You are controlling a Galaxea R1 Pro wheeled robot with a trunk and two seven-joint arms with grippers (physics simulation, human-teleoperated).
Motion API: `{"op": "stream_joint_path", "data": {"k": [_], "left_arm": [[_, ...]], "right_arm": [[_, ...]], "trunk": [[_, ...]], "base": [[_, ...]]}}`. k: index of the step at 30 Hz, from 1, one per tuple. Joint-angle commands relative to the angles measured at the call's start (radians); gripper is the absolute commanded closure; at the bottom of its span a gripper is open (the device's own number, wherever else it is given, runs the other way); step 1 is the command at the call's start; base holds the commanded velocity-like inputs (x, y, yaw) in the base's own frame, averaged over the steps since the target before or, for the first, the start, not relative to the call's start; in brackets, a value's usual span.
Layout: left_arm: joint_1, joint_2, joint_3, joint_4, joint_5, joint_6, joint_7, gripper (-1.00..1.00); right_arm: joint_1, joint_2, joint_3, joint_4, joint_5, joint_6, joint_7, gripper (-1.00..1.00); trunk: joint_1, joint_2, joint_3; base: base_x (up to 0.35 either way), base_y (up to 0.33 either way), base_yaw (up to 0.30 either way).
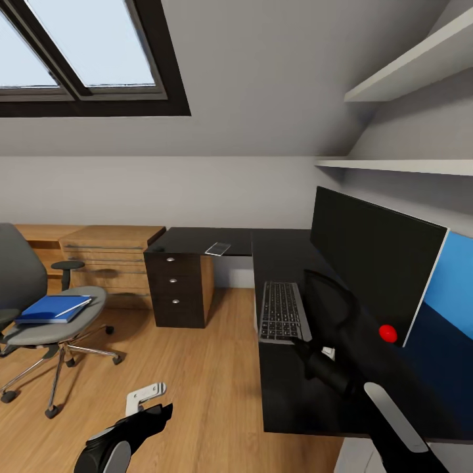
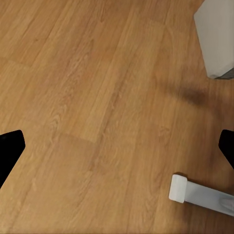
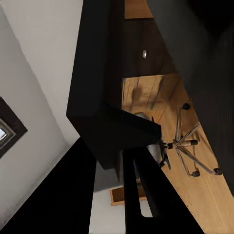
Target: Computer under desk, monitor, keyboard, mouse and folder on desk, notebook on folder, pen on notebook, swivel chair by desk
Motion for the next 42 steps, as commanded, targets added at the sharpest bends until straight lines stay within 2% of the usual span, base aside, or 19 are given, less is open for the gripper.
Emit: {"op": "stream_joint_path", "data": {"k": [1, 4, 9, 29, 42], "left_arm": [[-0.001, 0.000, -0.001, -0.001, 0.010, 0.002, 0.009, -1.00], [-0.001, 0.001, -0.001, -0.002, 0.010, 0.002, 0.008, -1.00], [-0.001, 0.001, -0.001, -0.001, 0.010, 0.002, 0.008, -1.00], [-0.001, 0.001, -0.001, 0.001, 0.010, 0.002, 0.009, -1.00], [-0.001, 0.001, -0.001, 0.002, 0.011, 0.002, 0.011, -1.00]], "right_arm": [[0.000, -0.002, 0.000, 0.005, 0.020, 0.002, 0.011, 1.00], [0.000, -0.005, -0.002, 0.006, 0.021, 0.002, 0.054, 1.00], [0.000, -0.006, -0.002, 0.008, 0.022, 0.002, 0.086, 1.00], [0.000, -0.008, 0.000, 0.046, 0.022, 0.008, 0.086, 1.00], [0.000, -0.010, 0.001, 0.047, 0.022, 0.008, 0.086, 1.00]], "trunk": [[0.000, 0.000, -0.001], [0.000, 0.000, -0.001], [0.000, 0.000, -0.001], [0.000, 0.000, -0.001], [0.000, 0.000, -0.001]], "base": [[0.000, 0.000, 0.000], [0.000, 0.000, 0.000], [0.000, 0.000, 0.000], [0.075, 0.000, 0.000], [0.167, 0.000, 0.000]]}}
